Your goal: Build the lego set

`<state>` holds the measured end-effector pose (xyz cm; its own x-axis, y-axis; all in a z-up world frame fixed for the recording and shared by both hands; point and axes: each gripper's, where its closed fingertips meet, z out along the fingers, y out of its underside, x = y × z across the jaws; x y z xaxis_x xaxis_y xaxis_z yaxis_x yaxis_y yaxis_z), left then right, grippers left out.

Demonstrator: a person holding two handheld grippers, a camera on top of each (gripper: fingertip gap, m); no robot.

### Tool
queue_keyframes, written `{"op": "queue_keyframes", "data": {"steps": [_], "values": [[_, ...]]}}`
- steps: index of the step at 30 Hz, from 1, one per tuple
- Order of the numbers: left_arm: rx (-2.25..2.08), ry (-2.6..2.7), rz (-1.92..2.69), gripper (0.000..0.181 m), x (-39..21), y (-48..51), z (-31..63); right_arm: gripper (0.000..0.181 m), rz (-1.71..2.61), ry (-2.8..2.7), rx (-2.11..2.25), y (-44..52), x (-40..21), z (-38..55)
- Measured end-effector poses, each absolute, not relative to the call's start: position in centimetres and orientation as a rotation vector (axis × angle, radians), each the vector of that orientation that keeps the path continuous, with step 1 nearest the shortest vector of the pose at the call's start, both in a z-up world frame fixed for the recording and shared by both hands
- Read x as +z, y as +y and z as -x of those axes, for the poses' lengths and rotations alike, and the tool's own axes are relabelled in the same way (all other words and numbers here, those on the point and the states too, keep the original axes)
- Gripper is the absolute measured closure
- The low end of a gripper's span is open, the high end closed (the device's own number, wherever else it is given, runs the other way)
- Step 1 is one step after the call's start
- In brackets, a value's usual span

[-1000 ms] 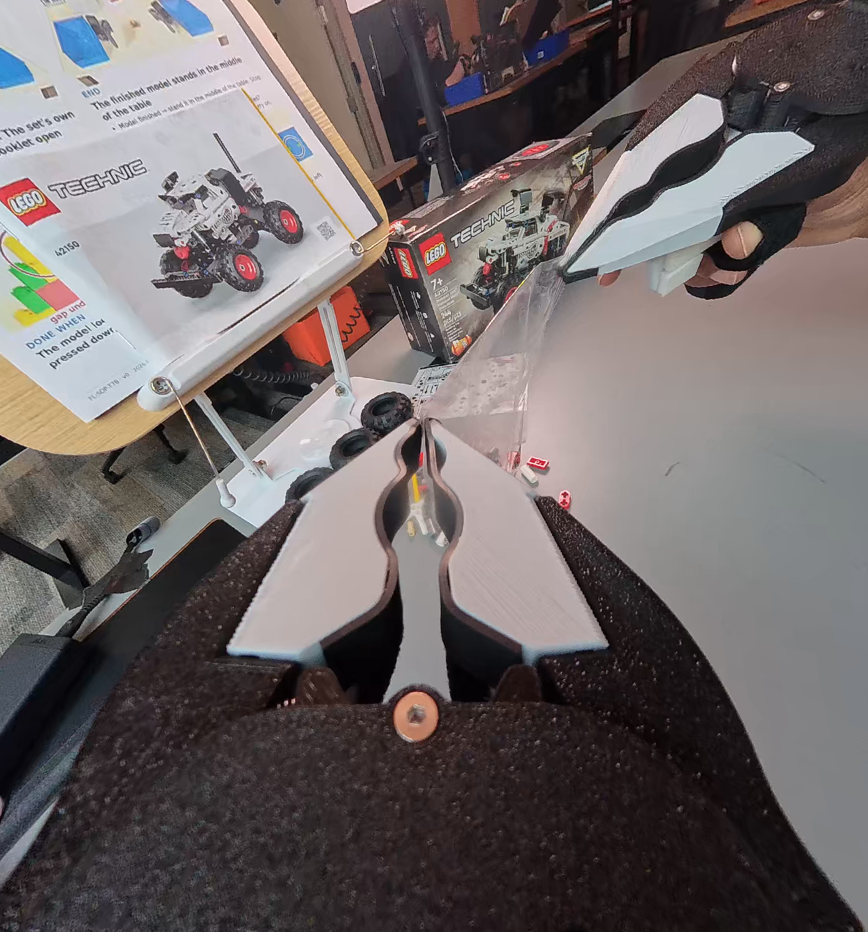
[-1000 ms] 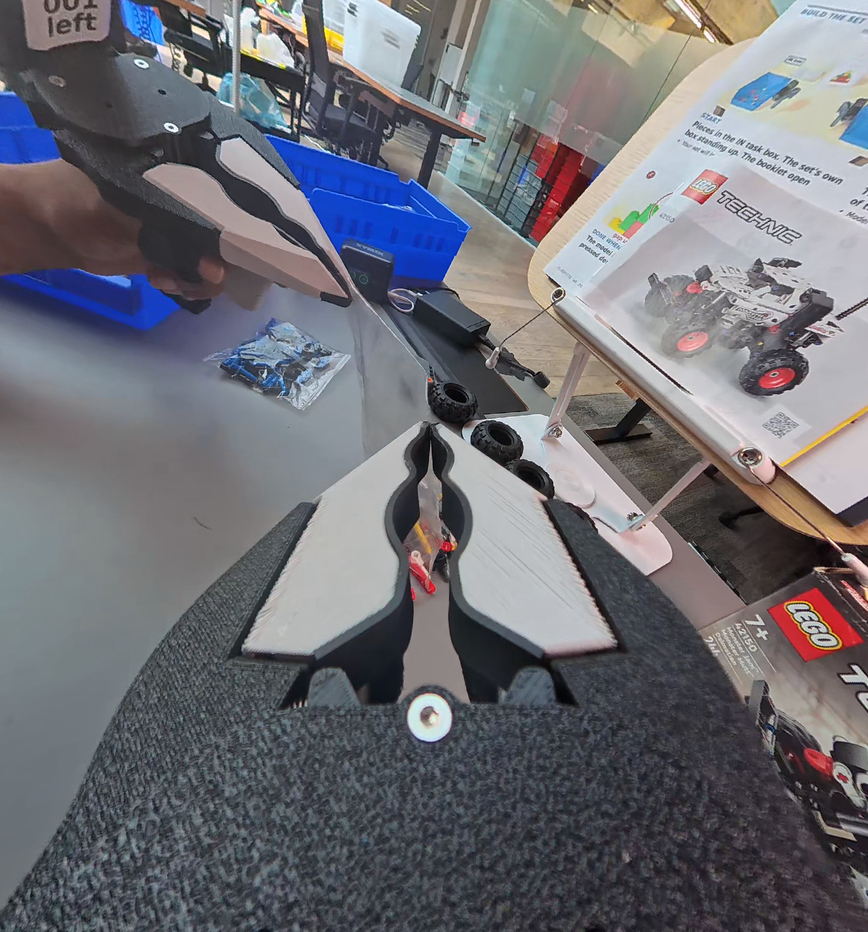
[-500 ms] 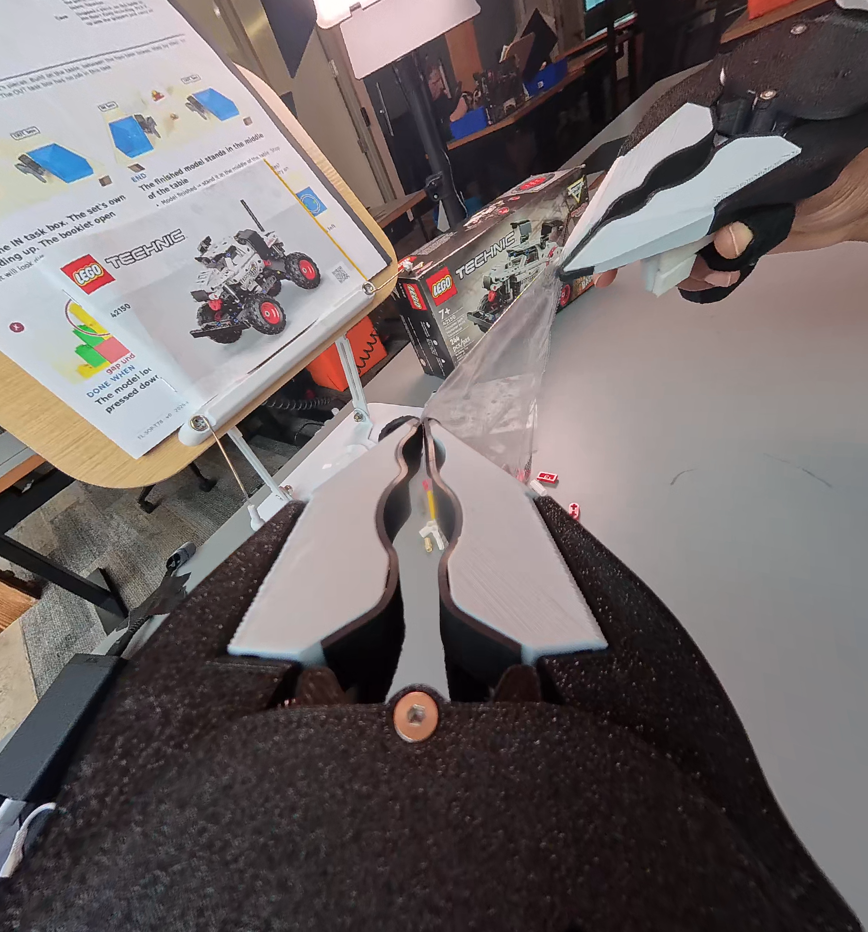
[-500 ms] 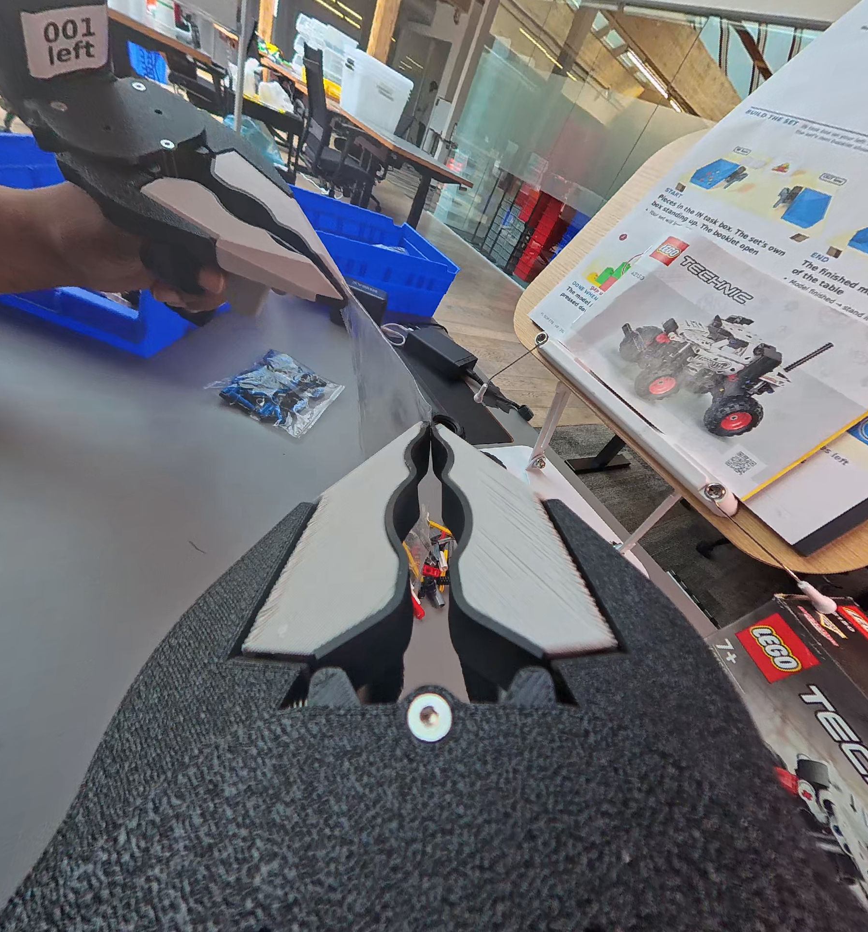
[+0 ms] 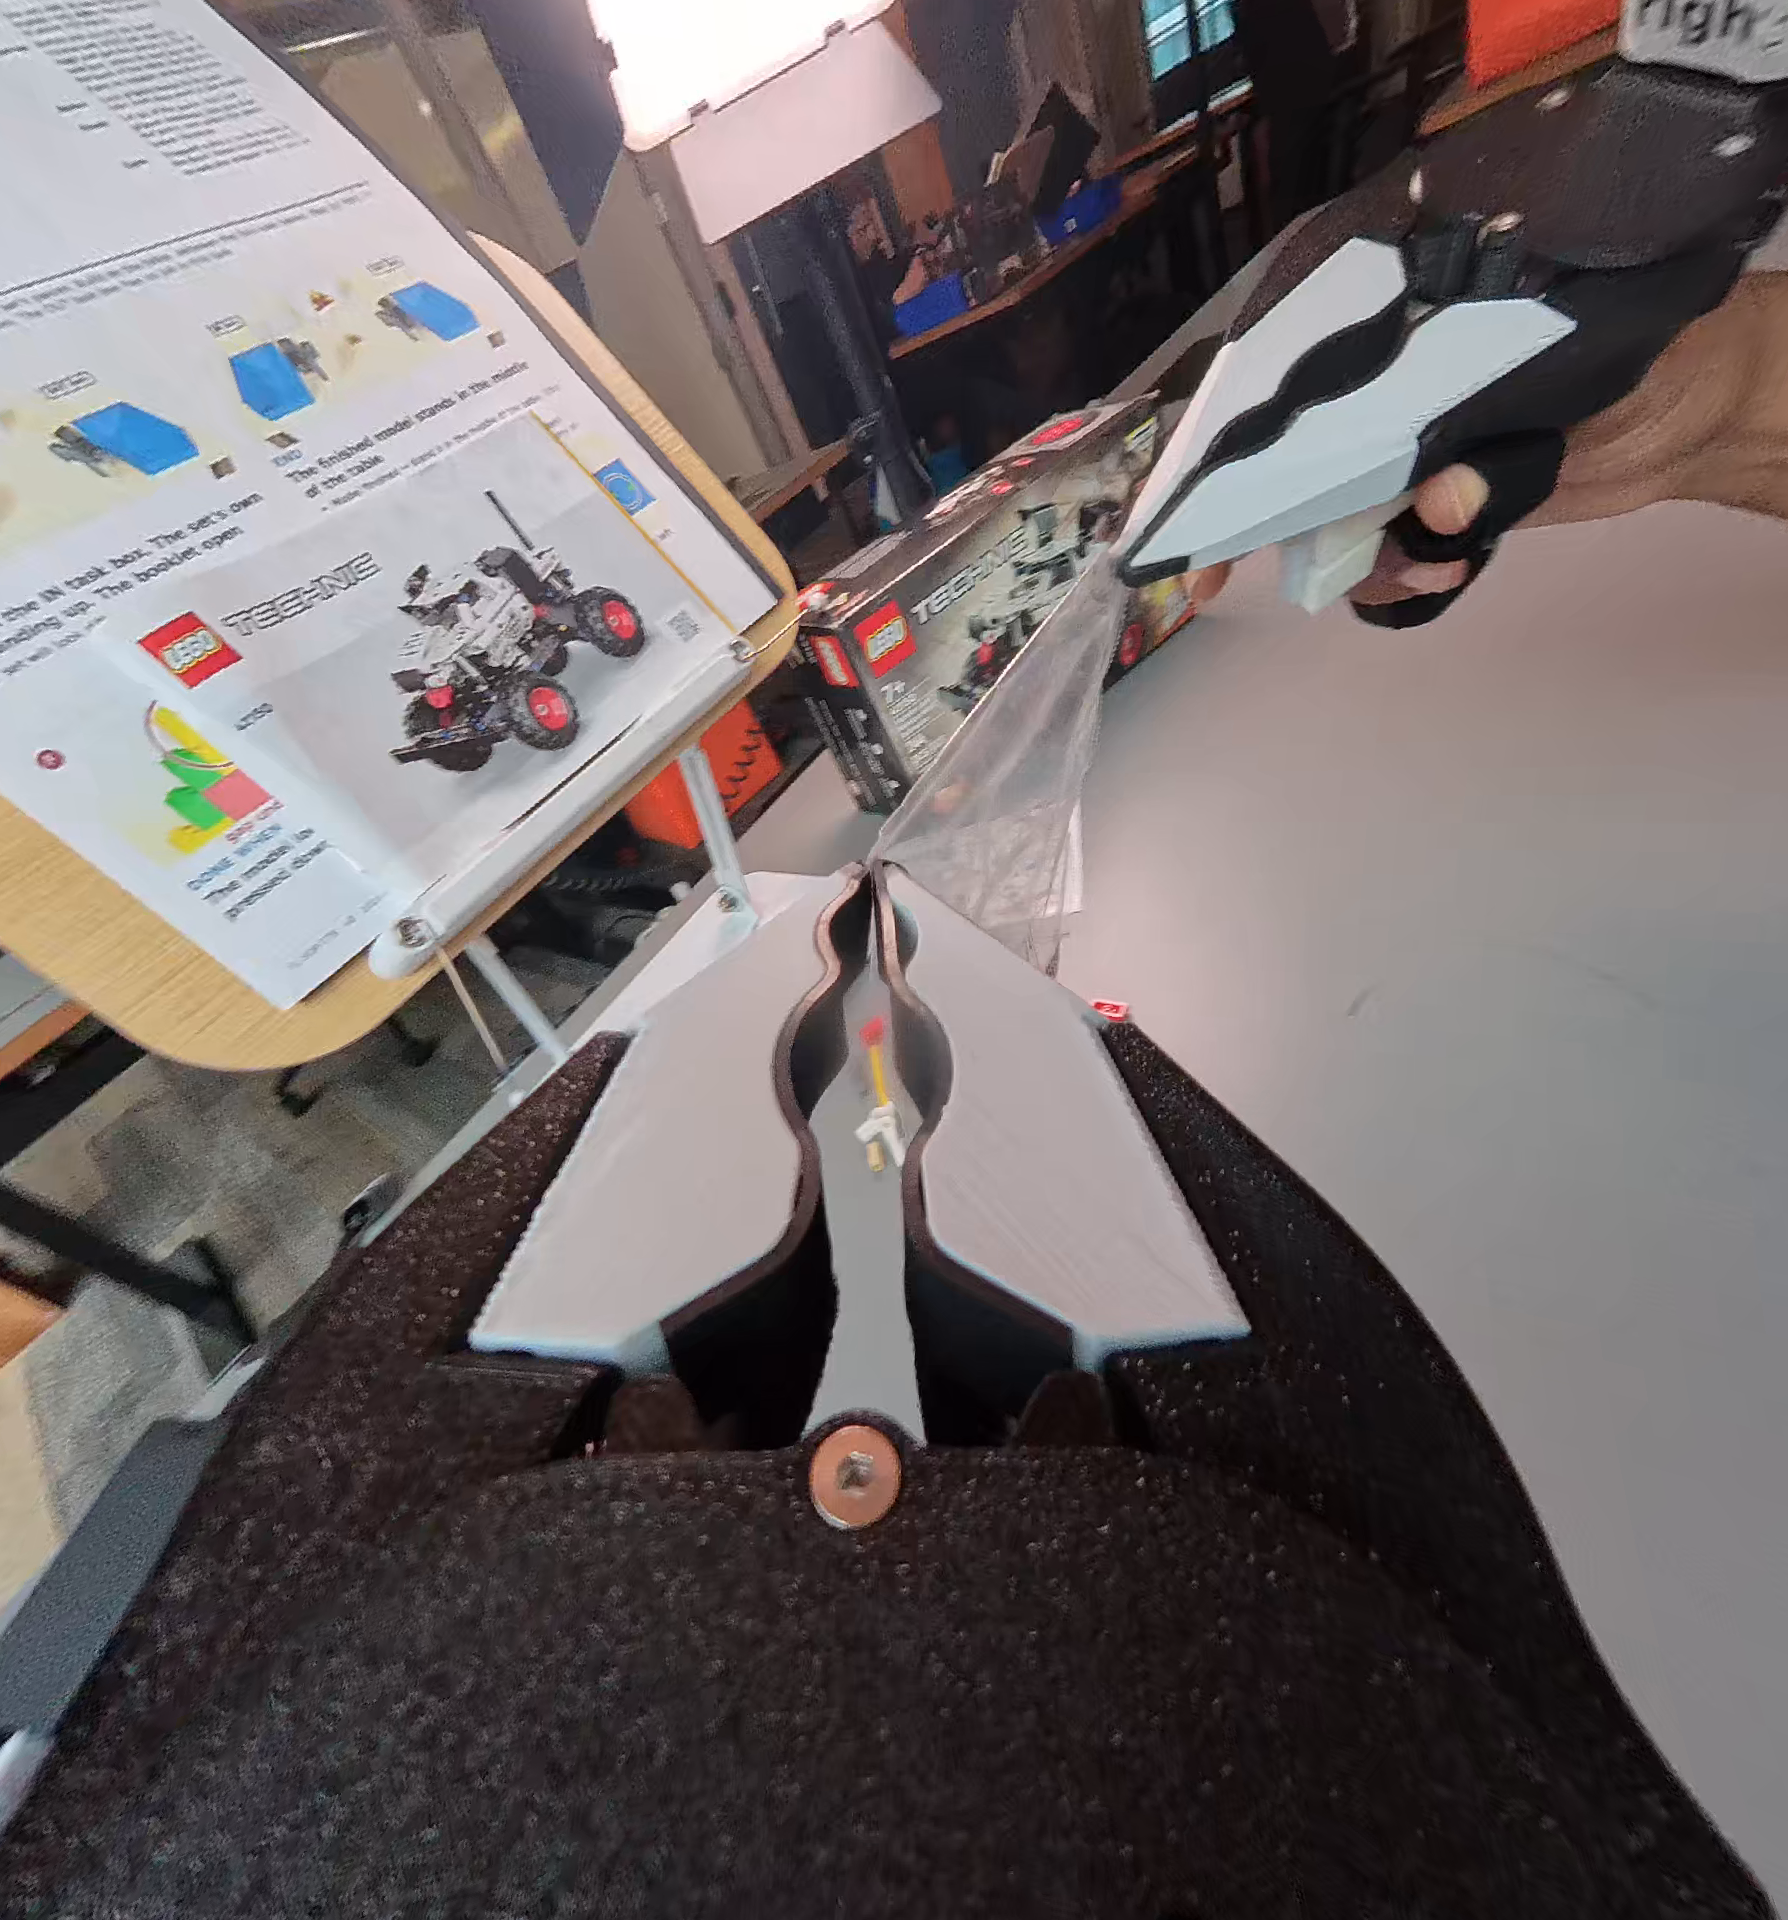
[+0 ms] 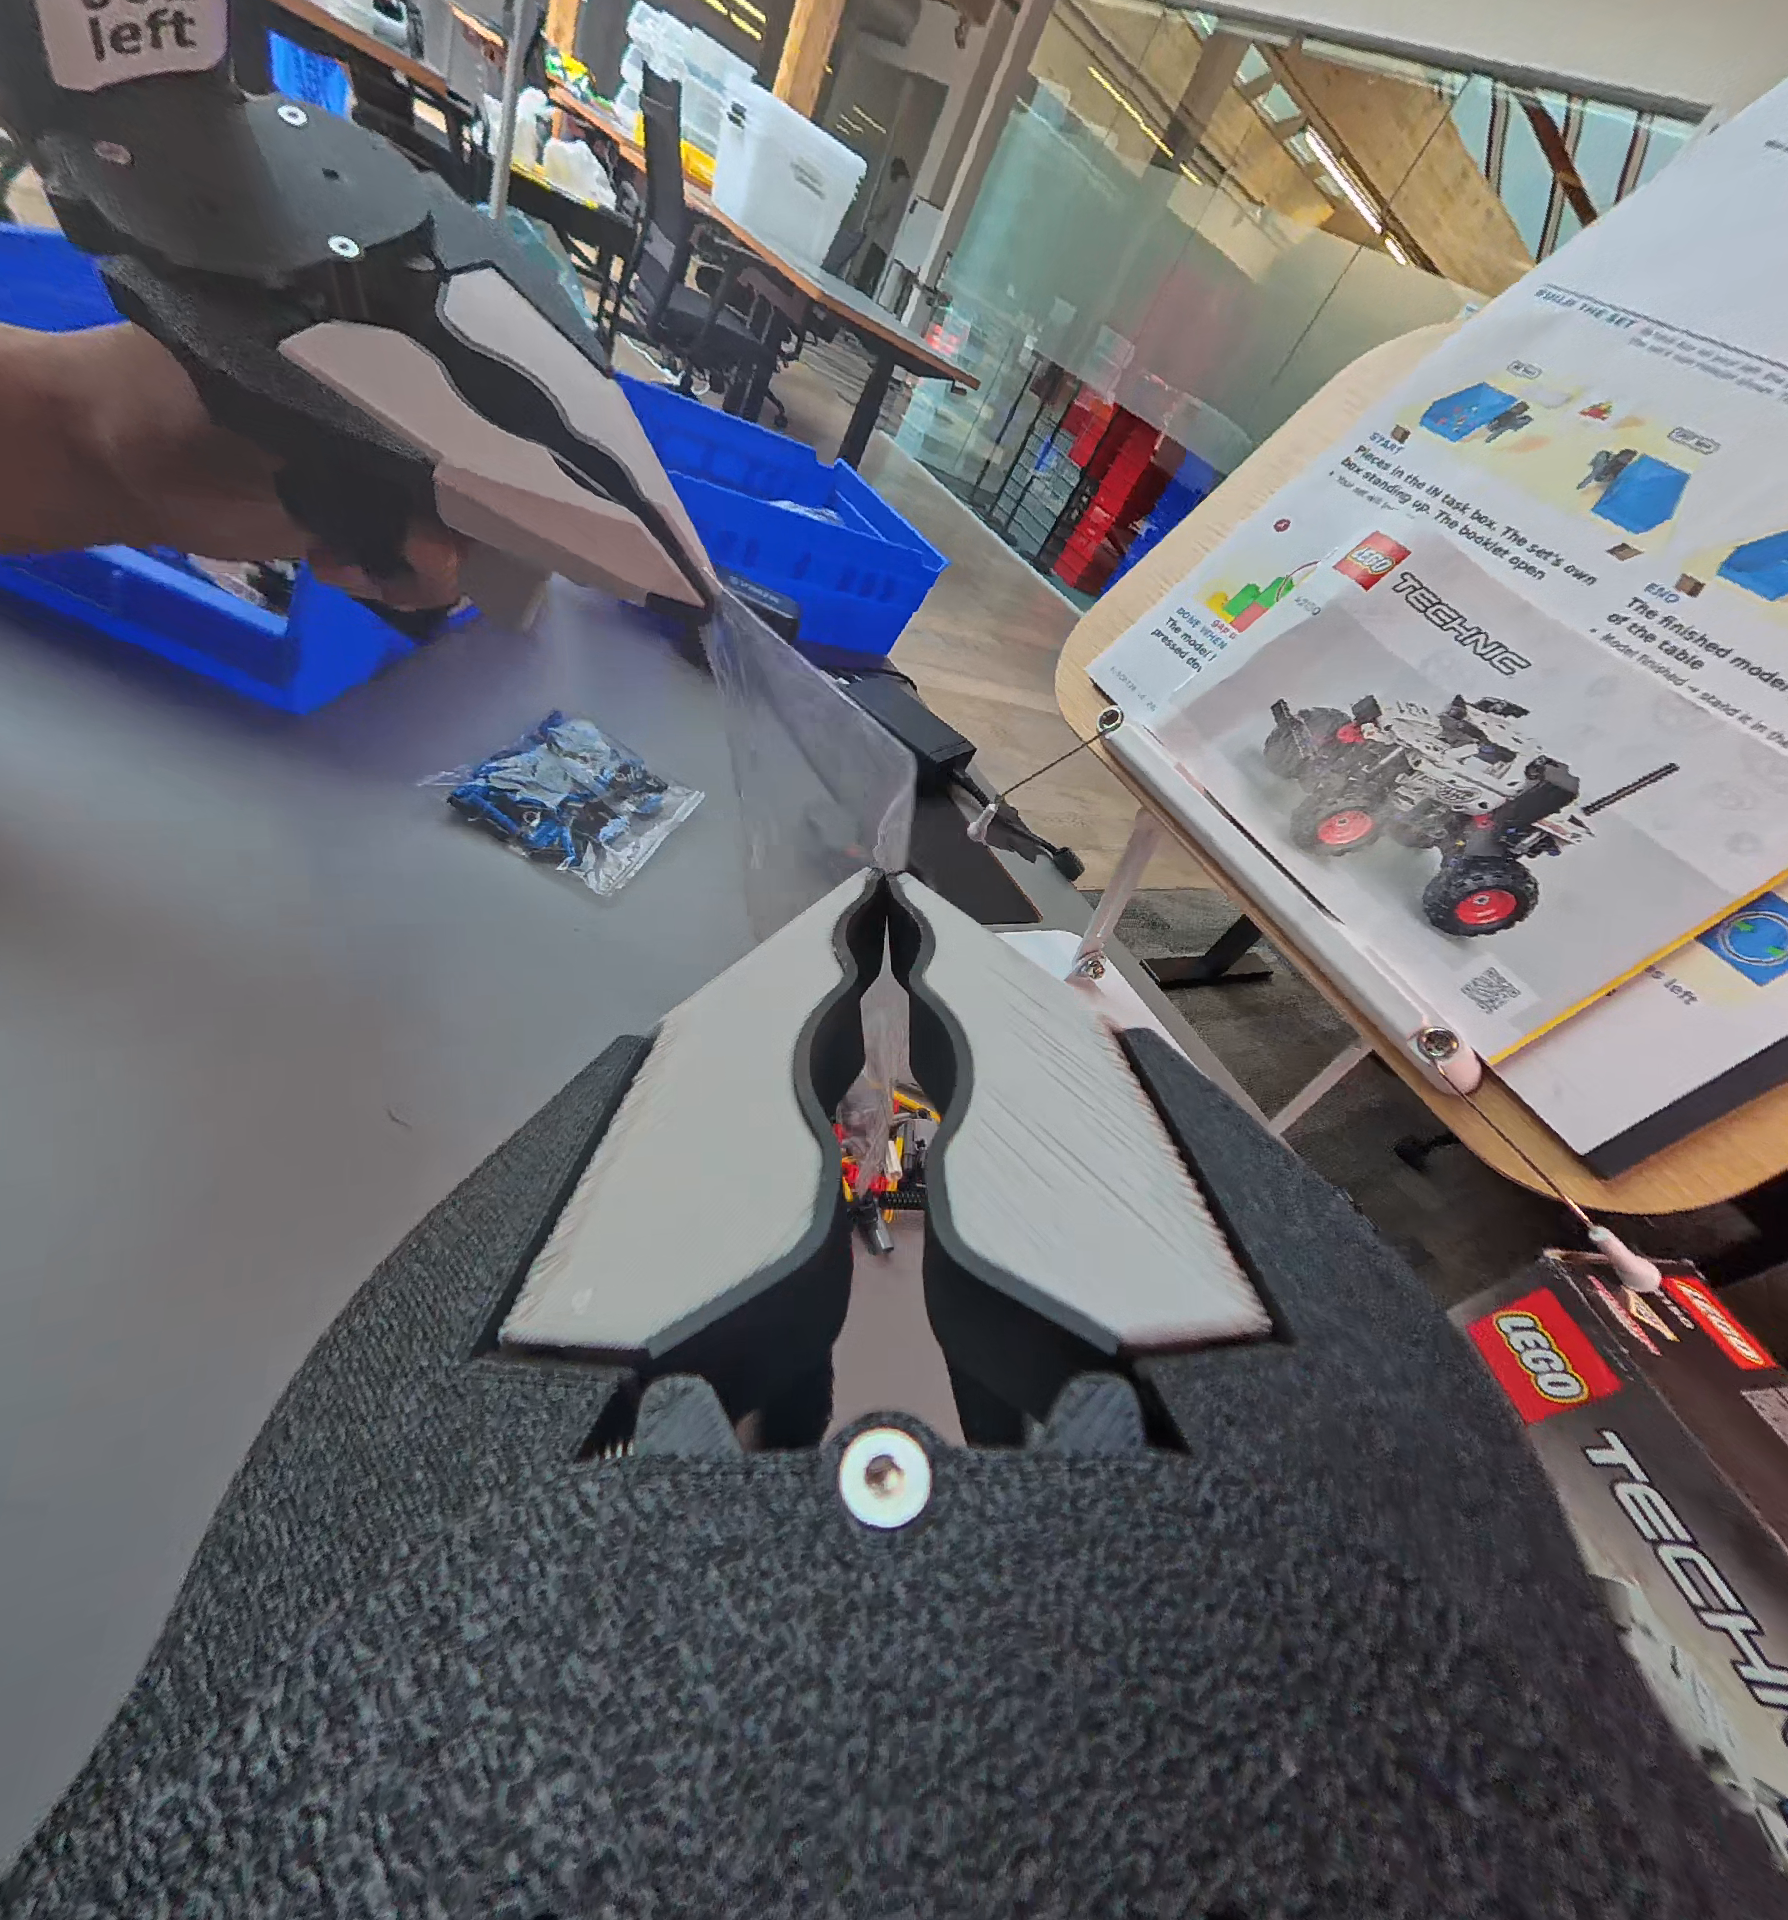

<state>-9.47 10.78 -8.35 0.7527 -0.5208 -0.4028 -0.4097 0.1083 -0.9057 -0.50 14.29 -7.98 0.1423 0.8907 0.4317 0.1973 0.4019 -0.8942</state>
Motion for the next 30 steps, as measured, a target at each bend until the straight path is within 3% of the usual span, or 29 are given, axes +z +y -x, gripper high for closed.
{"op": "queue_keyframes", "data": {"steps": [1, 23, 27, 30], "values": [[-0.135, 0.772, 1.509, 0.181, -8.1, 10.6, 9.6, 0.181, 1.075, -1.351, 0.725, 14.3, -7.5, 0.0], [-0.224, 0.73, 1.507, 0.181, -6.7, 9.7, 11.5, 0.181, 1.087, -1.255, 0.829, 14.9, -5.5, -1.8], [-0.171, 0.823, 1.536, 0.181, -7.8, 9.4, 10.2, 0.131, 1.101, -1.337, 0.71, 14.3, -6.5, -0.8], [-0.088, 0.946, 1.558, 0.181, -9.1, 8.9, 8.4, 0.11, 1.015, -1.49, 0.402, 12.8, -7.3, 0.3]]}}
